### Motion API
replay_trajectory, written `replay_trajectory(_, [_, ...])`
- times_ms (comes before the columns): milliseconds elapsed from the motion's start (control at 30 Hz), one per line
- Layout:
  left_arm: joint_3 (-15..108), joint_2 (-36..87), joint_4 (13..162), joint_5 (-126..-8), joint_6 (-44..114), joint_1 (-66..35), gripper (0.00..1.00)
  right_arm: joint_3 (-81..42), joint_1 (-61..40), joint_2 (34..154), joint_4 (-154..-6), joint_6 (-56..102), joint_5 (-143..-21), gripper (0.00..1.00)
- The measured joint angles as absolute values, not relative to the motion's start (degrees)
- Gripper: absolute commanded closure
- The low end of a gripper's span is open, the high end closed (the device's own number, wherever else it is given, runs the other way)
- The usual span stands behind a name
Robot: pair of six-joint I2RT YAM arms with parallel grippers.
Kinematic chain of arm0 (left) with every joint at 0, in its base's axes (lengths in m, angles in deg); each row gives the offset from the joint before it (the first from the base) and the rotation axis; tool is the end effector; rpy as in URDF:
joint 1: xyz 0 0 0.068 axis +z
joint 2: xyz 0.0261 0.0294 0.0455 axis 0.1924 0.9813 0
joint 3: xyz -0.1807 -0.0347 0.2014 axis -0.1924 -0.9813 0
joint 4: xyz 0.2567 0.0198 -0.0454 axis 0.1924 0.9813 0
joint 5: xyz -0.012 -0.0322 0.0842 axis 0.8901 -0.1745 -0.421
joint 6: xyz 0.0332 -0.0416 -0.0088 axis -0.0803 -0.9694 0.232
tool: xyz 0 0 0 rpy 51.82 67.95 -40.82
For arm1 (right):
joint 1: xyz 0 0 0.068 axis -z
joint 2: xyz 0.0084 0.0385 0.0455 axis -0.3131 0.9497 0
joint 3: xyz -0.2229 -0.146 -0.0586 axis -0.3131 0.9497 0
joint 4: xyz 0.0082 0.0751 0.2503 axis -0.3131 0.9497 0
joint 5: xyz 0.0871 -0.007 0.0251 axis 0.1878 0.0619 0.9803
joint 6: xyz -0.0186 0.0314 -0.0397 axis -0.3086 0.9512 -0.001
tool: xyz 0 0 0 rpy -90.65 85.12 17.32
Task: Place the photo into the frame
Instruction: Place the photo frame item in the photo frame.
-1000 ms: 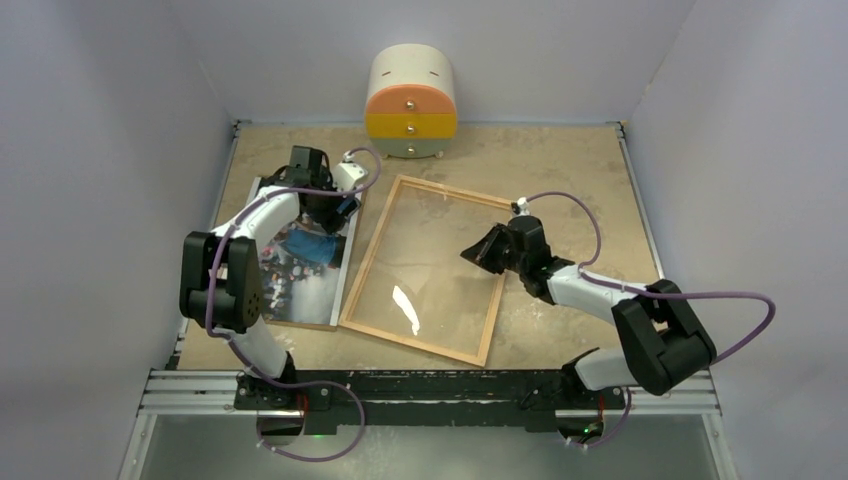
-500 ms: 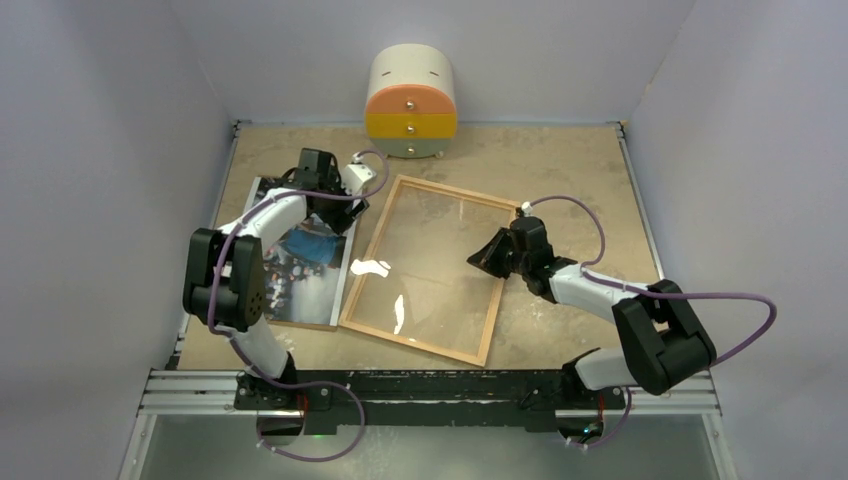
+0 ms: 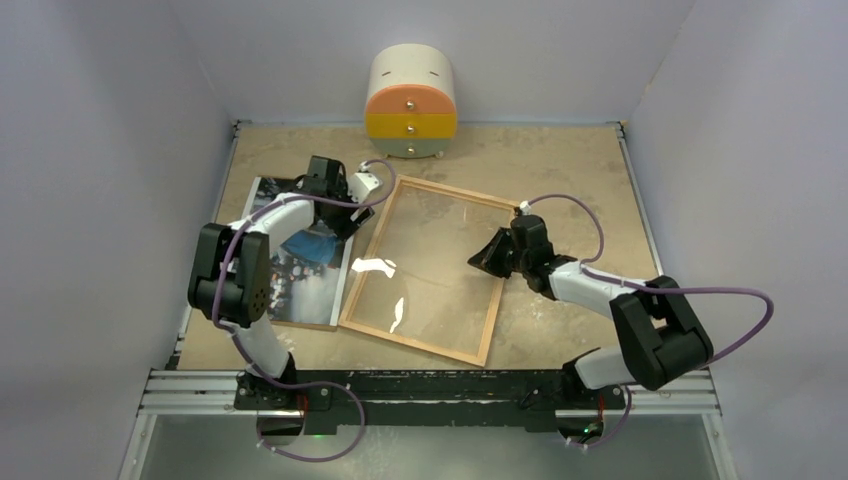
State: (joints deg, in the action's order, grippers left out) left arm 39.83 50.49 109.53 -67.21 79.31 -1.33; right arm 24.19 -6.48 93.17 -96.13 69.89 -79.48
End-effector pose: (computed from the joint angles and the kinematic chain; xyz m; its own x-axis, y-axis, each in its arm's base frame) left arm 0.3551 -0.0833 0.1931 -0.5179 0.6607 -0.5434 0.6764 0.7051 0.2128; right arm 0.2477 0.1209 0.1722 -0.7315 0.5353 -0.4225 0.0695 0.6748 0.7347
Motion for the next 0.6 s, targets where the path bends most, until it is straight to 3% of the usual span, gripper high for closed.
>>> replay_trajectory(600, [39.31,51.21,106.82,-69.66,79.31,-2.93,0.22,21.51,-4.06,95.31,-92.13,65.49,-76.44,1.00])
